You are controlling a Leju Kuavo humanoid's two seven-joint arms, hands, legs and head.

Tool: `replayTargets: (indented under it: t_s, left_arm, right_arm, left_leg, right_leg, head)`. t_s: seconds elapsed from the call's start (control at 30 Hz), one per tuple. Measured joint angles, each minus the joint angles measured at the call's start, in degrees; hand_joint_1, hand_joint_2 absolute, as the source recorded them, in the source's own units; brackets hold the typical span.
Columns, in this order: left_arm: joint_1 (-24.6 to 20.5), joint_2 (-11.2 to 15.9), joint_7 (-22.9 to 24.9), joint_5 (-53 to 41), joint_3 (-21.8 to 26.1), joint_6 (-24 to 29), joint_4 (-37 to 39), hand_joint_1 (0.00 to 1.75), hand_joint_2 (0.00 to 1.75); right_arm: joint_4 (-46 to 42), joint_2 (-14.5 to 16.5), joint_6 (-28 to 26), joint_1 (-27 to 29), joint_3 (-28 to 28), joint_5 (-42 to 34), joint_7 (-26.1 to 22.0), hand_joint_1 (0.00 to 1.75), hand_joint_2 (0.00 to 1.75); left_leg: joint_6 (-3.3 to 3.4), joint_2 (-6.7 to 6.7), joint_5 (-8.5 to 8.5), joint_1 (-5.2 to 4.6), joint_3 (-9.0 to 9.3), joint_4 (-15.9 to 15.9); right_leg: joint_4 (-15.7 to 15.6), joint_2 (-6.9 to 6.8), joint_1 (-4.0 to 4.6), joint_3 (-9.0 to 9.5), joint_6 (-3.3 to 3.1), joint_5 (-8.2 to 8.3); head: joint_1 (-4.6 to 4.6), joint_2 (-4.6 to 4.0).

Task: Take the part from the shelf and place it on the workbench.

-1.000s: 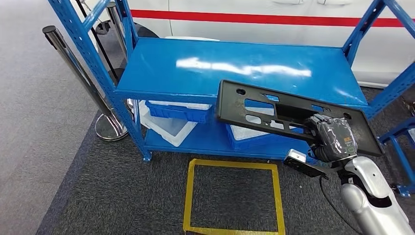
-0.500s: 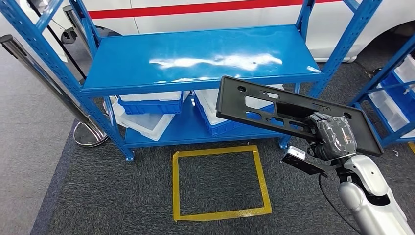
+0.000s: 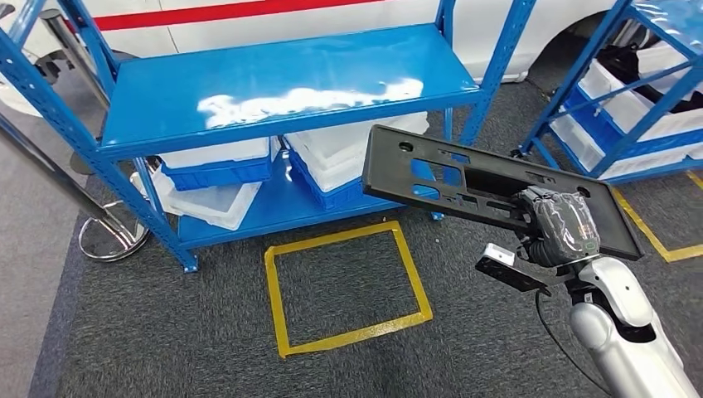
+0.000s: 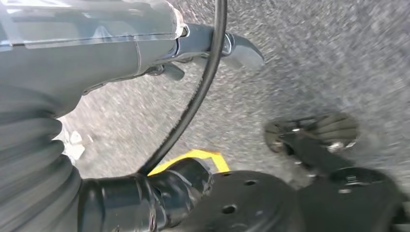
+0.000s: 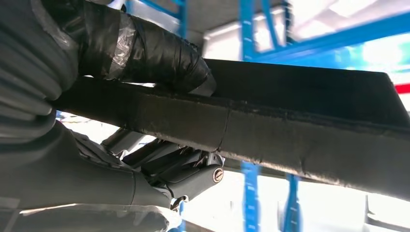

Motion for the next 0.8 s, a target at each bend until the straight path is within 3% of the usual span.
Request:
replayTargets:
  t_s: [0.07,0.13,0.2,0.23,0.27,0.3,0.33,0.4,0.43,0.47,0.5,0.53,0.6,0.67,0.7,0.73,0.8]
  left_arm:
    - [-0.1,0.0,0.0,0.0,0.0,0.0,0.0,0.0,1.75]
    - [-0.3,0.0,0.0,0.0,0.0,-0.1,0.0,0.0,1.75]
    - [-0.3,0.0,0.0,0.0,0.0,0.0,0.0,0.0,1.75]
    - [-0.3,0.0,-0.1,0.0,0.0,0.0,0.0,0.0,1.75]
    - [-0.3,0.0,-0.1,0.0,0.0,0.0,0.0,0.0,1.75]
    - [-0.3,0.0,-0.1,0.0,0.0,0.0,0.0,0.0,1.75]
    - [-0.2,0.0,-0.1,0.0,-0.1,0.0,0.0,0.0,1.75]
    - [-0.1,0.1,0.0,0.0,-0.1,0.0,0.0,0.0,1.75]
    - [-0.1,0.1,0.0,0.0,-0.1,0.0,0.0,0.0,1.75]
    - [0.0,0.1,0.0,0.0,-0.1,0.0,0.0,0.0,1.75]
    - [0.0,0.1,0.0,0.0,-0.1,0.0,0.0,0.0,1.75]
    - [0.0,0.1,0.0,0.0,-0.1,0.0,0.0,0.0,1.75]
    - [-0.1,0.1,0.0,0.0,-0.1,0.0,0.0,0.0,1.75]
    - [-0.2,0.2,0.0,0.0,-0.1,0.0,0.0,0.0,1.75]
    - [-0.2,0.2,0.0,0.0,-0.1,0.0,0.0,0.0,1.75]
    - [-0.2,0.2,-0.1,0.0,-0.1,0.0,0.0,0.0,1.75]
    - [-0.3,0.1,-0.1,0.0,-0.1,-0.1,0.0,0.0,1.75]
  right_arm:
    - [0.1,0.0,0.0,0.0,0.0,0.0,0.0,1.75,1.75]
    - [0.1,0.0,0.0,-0.2,0.1,0.0,0.1,1.75,1.75]
    - [0.0,0.1,0.0,-0.3,0.1,0.0,0.0,1.75,1.75]
    - [0.0,0.1,0.0,-0.4,0.1,0.0,0.0,1.75,1.75]
    - [0.0,0.1,0.0,-0.4,0.1,0.0,0.0,1.75,1.75]
    - [0.1,0.1,0.0,-0.4,0.1,0.0,0.0,1.75,1.75]
    - [0.1,0.1,0.0,-0.5,0.2,0.0,0.0,1.75,1.75]
    - [0.1,0.2,0.0,-0.5,0.2,0.0,0.0,1.75,1.75]
    - [0.1,0.3,0.0,-0.5,0.2,0.0,0.0,1.75,1.75]
    - [0.1,0.3,0.0,-0.5,0.3,0.0,0.0,1.75,1.75]
    - [0.1,0.3,0.0,-0.5,0.3,0.0,0.0,1.75,1.75]
    - [0.1,0.3,0.0,-0.5,0.3,0.0,0.0,1.75,1.75]
    - [0.1,0.3,0.0,-0.5,0.3,0.0,0.0,1.75,1.75]
    - [0.1,0.3,0.0,-0.5,0.3,0.0,0.0,1.75,1.75]
    - [0.1,0.3,0.0,-0.5,0.3,0.0,0.0,1.75,1.75]
    - [0.1,0.3,0.0,-0.5,0.3,0.0,0.0,1.75,1.75]
    - [0.1,0.2,0.0,-0.4,0.3,0.0,0.0,1.75,1.75]
  left_leg:
    - [-0.44,1.35,0.57,0.15,-2.31,1.4]
    - [-1.07,2.46,1.0,0.2,-4.02,2.7]
    - [-1.76,3.42,1.71,0.04,-4.64,3.2]
    - [-2.1,3.9,2.21,-0.03,-4.76,3.1]
    - [-2.51,4.0,2.51,0.03,-4.91,3.0]
    - [-2.95,3.26,1.96,0.16,-5.28,3.3]
    - [-3.36,1.91,0.32,0.27,-5.82,4.3]
    - [-3.73,-1.27,-5.64,0.4,-7.33,9.4]
    - [-3.62,-2.04,-8.39,0.4,-7.99,13.0]
    - [-3.45,-2.32,-9.92,0.39,-8.3,16.3]
    - [-3.23,-2.41,-9.88,0.38,-7.98,18.5]
    - [-2.95,-2.52,-8.54,0.37,-6.86,19.0]
    - [-2.18,-3.75,-5.32,0.33,-1.96,14.5]
    - [-1.54,-6.47,-5.89,0.25,4.62,5.6]
    - [-1.47,-7.46,-6.77,0.13,6.76,2.4]
    - [-1.52,-7.62,-7.29,0.01,7.81,0.4]
    - [-1.34,-6.23,-6.16,0.29,7.07,-0.3]
  right_leg:
    - [-1.4,-0.66,-0.39,3.44,0.61,2.91]
    - [-8.9,-2.59,-0.25,9.44,0.68,2.43]
    - [-14.3,-3.67,0.35,12.8,-0.35,0.5]
    - [-15.3,-3.36,0.69,12.98,-1.09,0.56]
    - [-15.3,-2.92,0.64,12.38,-1.83,1.21]
    - [-15.4,-2.49,0.6,11.77,-2.44,1.85]
    - [-15.6,-2.13,0.53,10.99,-3.13,2.61]
    - [-15.7,-1.29,0.61,9.2,-4.13,4.24]
    - [-15.6,-0.73,0.77,8.16,-4.39,5.09]
    - [-15.6,-0.08,0.96,7.1,-4.49,5.95]
    - [-15.5,0.59,1.11,6.0,-4.5,6.83]
    - [-15.5,1.29,1.23,4.87,-4.45,7.72]
    - [-15.3,2.57,1.3,2.9,-4.21,9.39]
    - [-15.1,3.75,1.36,1.64,-3.75,10.93]
    - [-15.2,4.32,1.33,1.38,-3.46,11.73]
    - [-15.6,4.98,1.36,1.21,-3.08,12.62]
    - [-16.6,6.01,1.31,0.83,-2.42,13.88]
  head:
    - [0.0,0.01]
    - [-0.02,-0.01]
    - [-0.1,-0.01]
    - [-0.15,-0.01]
    - [-0.18,-0.01]
    - [-0.17,0.0]
    - [-0.2,0.0]
    - [-0.24,0.0]
    - [-0.25,0.0]
    - [-0.25,0.0]
    - [-0.24,0.0]
    - [-0.25,0.0]
    - [-0.25,0.0]
    - [-0.23,-0.01]
    - [-0.21,-0.01]
    - [-0.21,-0.01]
    - [-0.18,-0.01]
